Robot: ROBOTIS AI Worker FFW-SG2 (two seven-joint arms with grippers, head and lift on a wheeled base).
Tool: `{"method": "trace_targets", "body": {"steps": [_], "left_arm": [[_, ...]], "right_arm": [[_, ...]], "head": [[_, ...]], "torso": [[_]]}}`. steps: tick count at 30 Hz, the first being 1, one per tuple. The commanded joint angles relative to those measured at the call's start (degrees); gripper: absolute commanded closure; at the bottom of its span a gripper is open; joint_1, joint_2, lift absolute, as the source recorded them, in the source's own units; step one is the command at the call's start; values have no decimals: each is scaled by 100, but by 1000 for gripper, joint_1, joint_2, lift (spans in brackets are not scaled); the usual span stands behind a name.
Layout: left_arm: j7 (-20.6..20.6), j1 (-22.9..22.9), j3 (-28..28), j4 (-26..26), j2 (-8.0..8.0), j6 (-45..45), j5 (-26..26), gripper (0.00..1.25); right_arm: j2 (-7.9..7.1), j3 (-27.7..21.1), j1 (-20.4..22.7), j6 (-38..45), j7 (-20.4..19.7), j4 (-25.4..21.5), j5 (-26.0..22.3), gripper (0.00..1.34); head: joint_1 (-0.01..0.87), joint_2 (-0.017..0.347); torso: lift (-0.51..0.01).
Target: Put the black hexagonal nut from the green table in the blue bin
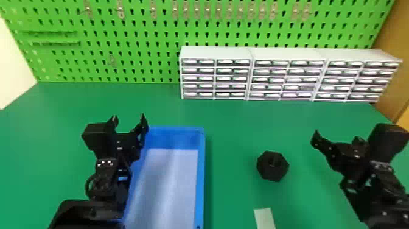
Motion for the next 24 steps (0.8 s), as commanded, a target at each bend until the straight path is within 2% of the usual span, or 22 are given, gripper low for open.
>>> {"method": "trace_targets", "body": {"steps": [1,11,13,24], "left_arm": [[7,0,1,0,-15,0,0,510],[7,0,1,9,-15,0,-52,510],[7,-9,1,9,-15,0,-52,510],[7,-44,-8,44,-15,0,-61,510]], "right_arm": [[-50,29,-10,161,0,-73,-4,130],[-103,82,-71,688,9,-301,-4,130],[-129,82,-115,916,9,-380,-127,130],[-507,170,-388,2419,185,-846,-672,130]], "head": [[657,57],[657,57],[657,57],[657,57]], "torso": [[-95],[-95],[-95],[-95]]}}
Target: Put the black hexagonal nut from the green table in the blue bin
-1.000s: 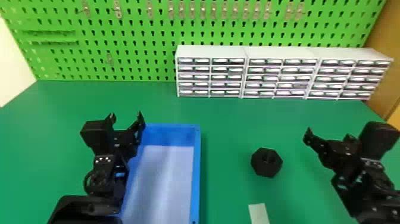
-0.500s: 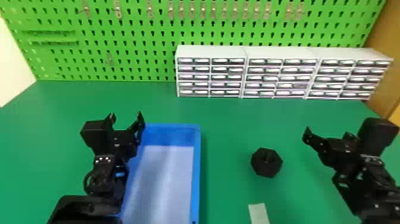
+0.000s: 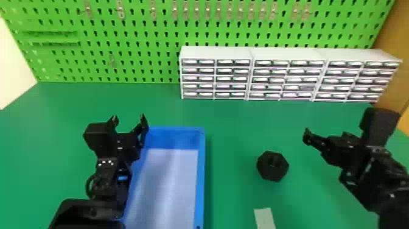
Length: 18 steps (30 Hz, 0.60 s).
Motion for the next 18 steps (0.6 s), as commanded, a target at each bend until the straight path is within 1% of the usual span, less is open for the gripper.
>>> {"method": "trace_targets", "body": {"steps": [1,4,7,10,13,18], "left_arm": [[0,-4,-3,13,-15,0,0,510],[0,-13,-3,22,-15,0,0,510],[0,-22,-3,22,-15,0,-9,510],[0,-30,5,22,-15,0,-9,510],[0,-30,5,22,-15,0,-9,510],[0,-39,-12,30,-15,0,-9,510]], "right_arm": [[-138,13,-163,751,123,-169,-204,130],[-164,-31,-286,1261,342,-239,-221,130],[-164,-75,-339,1551,553,-309,-221,130],[-156,-110,-321,1753,580,-459,-221,130],[-129,-207,-339,2149,668,-591,-292,130],[-138,-269,-348,2606,720,-661,-485,130]], "head": [[657,57],[657,57],[657,57],[657,57],[657,57],[657,57]], "torso": [[-95],[-95],[-95],[-95],[-95],[-95]]}}
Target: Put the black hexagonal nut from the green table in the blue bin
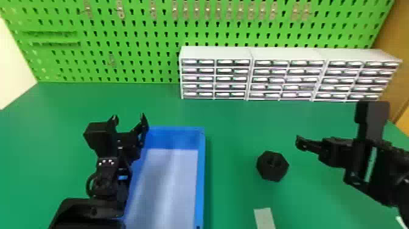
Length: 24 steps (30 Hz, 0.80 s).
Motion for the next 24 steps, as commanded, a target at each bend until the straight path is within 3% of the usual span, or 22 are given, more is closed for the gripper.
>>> {"method": "trace_targets", "body": {"steps": [1,12,24], "left_arm": [[0,-21,-24,8,-15,0,-4,510],[0,-21,-24,17,-15,0,14,510],[0,-12,-15,17,-15,0,14,510]], "right_arm": [[-12,-79,-29,506,28,-79,-189,131],[-310,185,-214,1288,98,-105,-575,130],[-310,290,-363,1798,107,-105,-725,131]], "head": [[657,57],[657,57],[657,57]], "torso": [[-95],[-95],[-95]]}}
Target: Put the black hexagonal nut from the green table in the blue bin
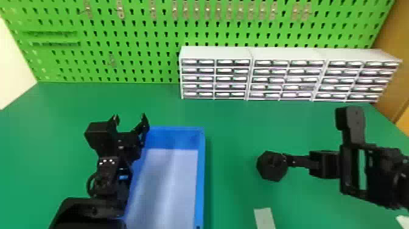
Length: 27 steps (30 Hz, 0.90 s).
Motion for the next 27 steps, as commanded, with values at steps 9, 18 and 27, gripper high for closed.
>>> {"method": "trace_targets", "body": {"steps": [9,18,27], "left_arm": [[0,-7,9,0,-15,-18,9,510],[0,-16,9,0,-15,-18,9,510],[0,-16,-8,0,-15,-18,0,510]], "right_arm": [[-18,83,-116,274,-4,0,-95,131],[-9,74,-116,318,5,27,-95,131],[-9,74,-142,345,5,44,-104,131]], "head": [[657,57],[657,57],[657,57]], "torso": [[-95],[-95],[-95]]}}
